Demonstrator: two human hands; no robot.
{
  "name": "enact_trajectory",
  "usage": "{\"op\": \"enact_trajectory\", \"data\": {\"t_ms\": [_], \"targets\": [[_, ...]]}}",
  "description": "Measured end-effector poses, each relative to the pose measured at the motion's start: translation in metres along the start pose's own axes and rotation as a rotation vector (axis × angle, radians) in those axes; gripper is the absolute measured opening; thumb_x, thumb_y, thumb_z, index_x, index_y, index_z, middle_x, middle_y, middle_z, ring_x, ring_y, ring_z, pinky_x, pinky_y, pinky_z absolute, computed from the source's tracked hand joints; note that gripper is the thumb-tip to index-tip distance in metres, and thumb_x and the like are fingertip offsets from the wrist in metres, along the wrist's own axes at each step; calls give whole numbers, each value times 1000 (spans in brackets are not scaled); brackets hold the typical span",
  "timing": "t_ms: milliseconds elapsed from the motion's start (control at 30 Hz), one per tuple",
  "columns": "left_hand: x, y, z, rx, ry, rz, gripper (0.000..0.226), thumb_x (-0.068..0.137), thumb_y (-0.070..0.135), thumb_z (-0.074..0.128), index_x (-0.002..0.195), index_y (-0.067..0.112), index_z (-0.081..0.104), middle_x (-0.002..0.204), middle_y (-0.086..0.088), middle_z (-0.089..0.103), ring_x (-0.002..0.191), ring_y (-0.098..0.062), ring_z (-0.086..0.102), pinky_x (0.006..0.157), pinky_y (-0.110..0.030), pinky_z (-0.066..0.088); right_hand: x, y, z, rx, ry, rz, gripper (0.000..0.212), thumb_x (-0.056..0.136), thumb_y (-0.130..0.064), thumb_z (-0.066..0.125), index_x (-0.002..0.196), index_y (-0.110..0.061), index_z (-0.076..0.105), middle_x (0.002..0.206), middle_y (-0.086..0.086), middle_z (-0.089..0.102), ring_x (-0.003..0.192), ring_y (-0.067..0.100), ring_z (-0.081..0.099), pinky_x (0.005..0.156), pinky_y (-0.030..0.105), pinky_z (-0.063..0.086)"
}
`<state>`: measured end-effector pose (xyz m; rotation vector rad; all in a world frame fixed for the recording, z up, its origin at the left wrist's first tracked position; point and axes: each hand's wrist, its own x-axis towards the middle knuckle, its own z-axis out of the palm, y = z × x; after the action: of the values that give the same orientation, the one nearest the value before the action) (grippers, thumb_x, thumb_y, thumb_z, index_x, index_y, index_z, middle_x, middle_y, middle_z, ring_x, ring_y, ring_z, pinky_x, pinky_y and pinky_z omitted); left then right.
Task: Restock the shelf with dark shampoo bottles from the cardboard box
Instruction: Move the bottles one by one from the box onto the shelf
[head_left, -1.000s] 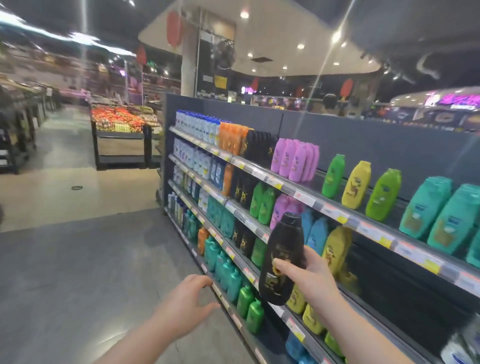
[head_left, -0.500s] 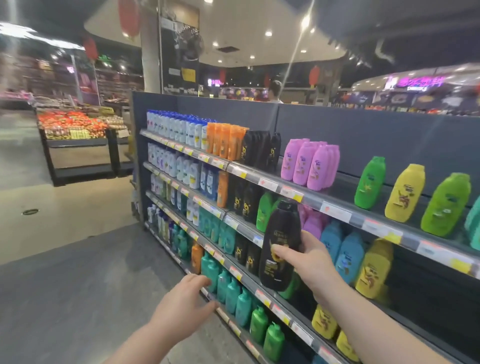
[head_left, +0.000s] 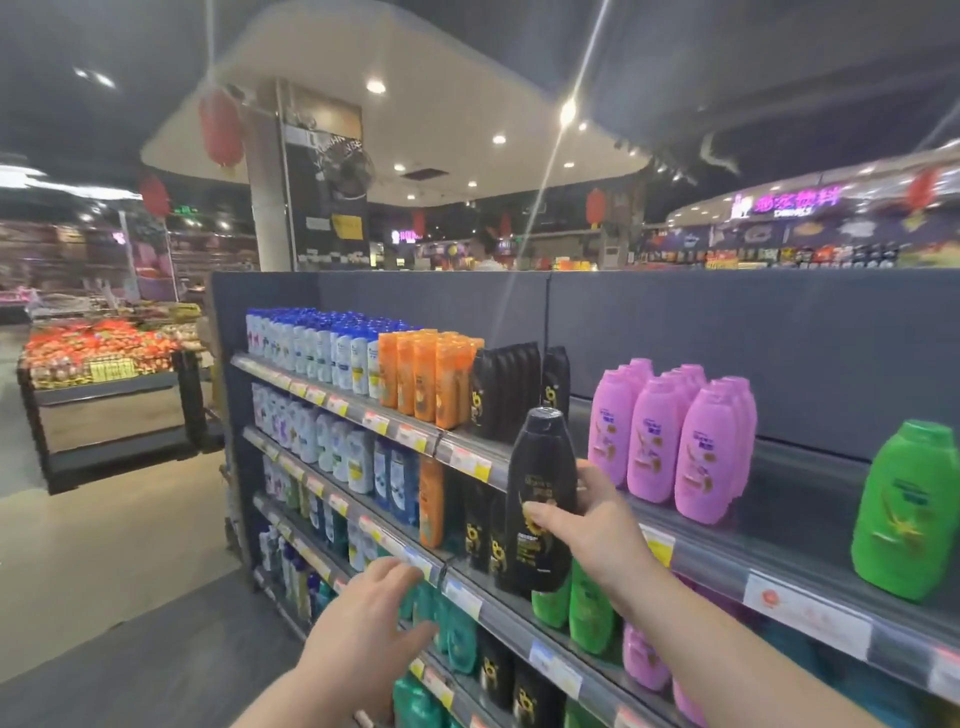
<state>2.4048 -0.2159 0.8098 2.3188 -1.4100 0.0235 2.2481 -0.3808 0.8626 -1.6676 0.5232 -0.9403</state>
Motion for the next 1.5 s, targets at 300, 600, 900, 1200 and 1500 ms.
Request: {"op": "enact_trajectory", "data": {"t_ms": [300, 600, 900, 1200, 1500], "targets": [[144, -18, 26, 109, -3, 167, 53, 85, 50, 51, 131, 27, 39, 132, 7, 40, 122, -16, 38, 101, -31, 35, 112, 22, -9, -164, 162, -47, 36, 73, -12, 75, 91, -34, 53, 90, -15, 62, 84, 6, 61, 67, 23, 47], [297, -39, 49, 1, -19, 436, 56, 84, 57, 48, 130, 24, 43, 130, 6, 45, 121, -17, 42, 100, -35, 37, 222, 50, -6, -277, 467, -25, 44, 72, -15, 76, 108, -24, 52, 98, -6, 65, 89, 9, 61, 71, 23, 47], [360, -52, 80, 53, -130, 643, 65, 81, 69, 36, 131, 30, 45, 132, 13, 46, 124, -11, 37, 108, -34, 25, 299, 91, 15, -421, 612, 140, 44, 75, -21, 75, 102, -31, 42, 86, -16, 52, 76, 1, 52, 58, 14, 40], [370, -60, 85, -57, -160, 685, 63, 79, 68, 39, 129, 31, 50, 128, 16, 48, 120, -7, 38, 105, -30, 28, 330, 116, 12, -483, 568, 294, 50, 75, -20, 75, 114, -21, 45, 110, 0, 58, 96, 17, 55, 79, 29, 46], [370, -59, 86, -69, -153, 687, 61, 80, 68, 38, 128, 31, 52, 126, 16, 50, 118, -8, 38, 100, -30, 30, 327, 134, 13, -674, 517, 449, 47, 77, -24, 74, 117, -16, 51, 117, 3, 60, 104, 22, 58, 83, 30, 44]]}}
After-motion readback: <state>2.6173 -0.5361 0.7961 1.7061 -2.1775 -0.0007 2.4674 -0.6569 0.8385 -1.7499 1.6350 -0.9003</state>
